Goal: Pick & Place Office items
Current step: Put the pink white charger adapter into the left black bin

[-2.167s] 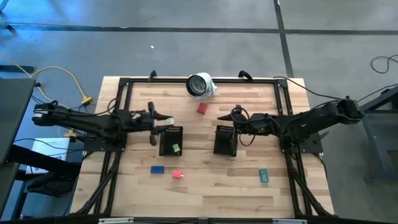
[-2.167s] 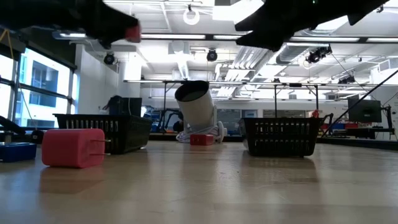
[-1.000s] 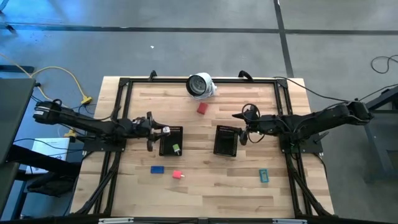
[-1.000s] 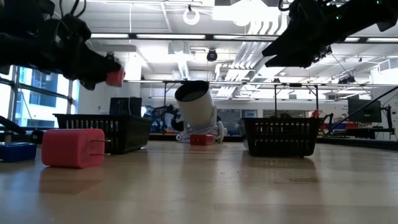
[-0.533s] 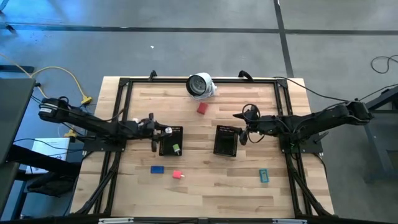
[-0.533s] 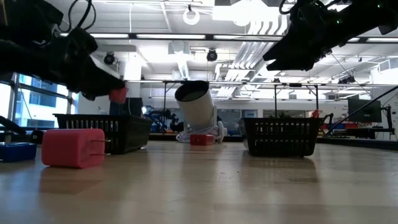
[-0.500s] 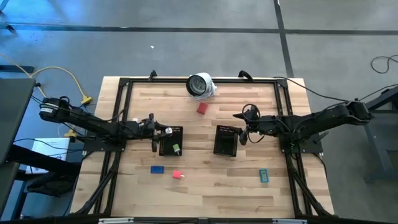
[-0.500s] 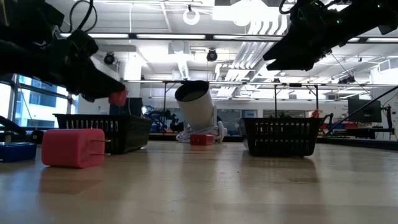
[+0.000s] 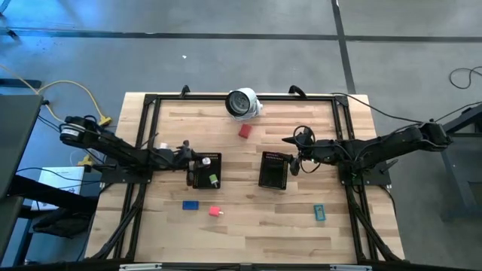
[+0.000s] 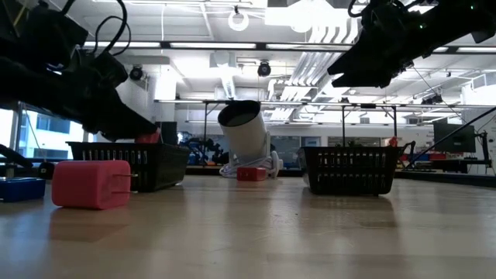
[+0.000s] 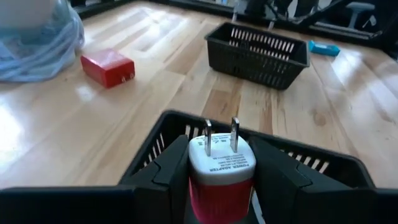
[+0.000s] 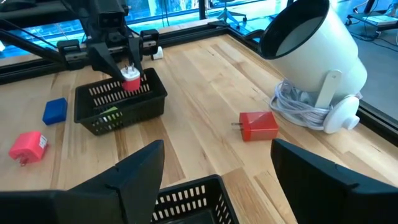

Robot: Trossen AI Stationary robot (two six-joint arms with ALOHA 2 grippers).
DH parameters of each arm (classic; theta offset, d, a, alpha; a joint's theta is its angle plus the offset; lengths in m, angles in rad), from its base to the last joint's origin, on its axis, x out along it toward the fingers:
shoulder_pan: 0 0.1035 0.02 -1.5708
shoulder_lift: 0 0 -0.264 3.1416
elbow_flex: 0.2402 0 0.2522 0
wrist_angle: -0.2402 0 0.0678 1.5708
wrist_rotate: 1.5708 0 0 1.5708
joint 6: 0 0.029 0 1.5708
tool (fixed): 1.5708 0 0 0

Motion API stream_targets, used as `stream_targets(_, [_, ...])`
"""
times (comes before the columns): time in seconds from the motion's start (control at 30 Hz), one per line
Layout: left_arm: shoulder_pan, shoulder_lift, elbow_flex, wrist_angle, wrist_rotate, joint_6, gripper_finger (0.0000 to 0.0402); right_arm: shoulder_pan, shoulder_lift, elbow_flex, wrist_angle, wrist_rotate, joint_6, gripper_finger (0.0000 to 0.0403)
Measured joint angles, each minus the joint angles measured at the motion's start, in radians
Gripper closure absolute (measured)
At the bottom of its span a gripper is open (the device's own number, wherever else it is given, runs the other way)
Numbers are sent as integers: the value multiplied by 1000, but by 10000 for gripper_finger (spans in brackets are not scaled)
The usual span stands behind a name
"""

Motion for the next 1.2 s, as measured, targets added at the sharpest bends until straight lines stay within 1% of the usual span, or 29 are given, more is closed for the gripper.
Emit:
stream_targets(0.23, [0, 59, 3, 61, 20, -15, 270, 0, 0, 0, 0, 0, 0, 121])
stream_targets(0.37, [0, 79, 3, 67, 25, -30, 270, 0, 0, 0, 0, 0, 0, 121])
stream_targets(0.57, [0, 82, 4, 74, 71, -39, 268, 0, 0, 0, 0, 0, 0, 121])
stream_targets(0.73, [0, 82, 4, 72, 80, -50, 244, 0, 0, 0, 0, 0, 0, 121])
stream_targets(1.2, [0, 82, 6, 91, 83, -48, 236, 0, 0, 1, -1, -3, 0, 121])
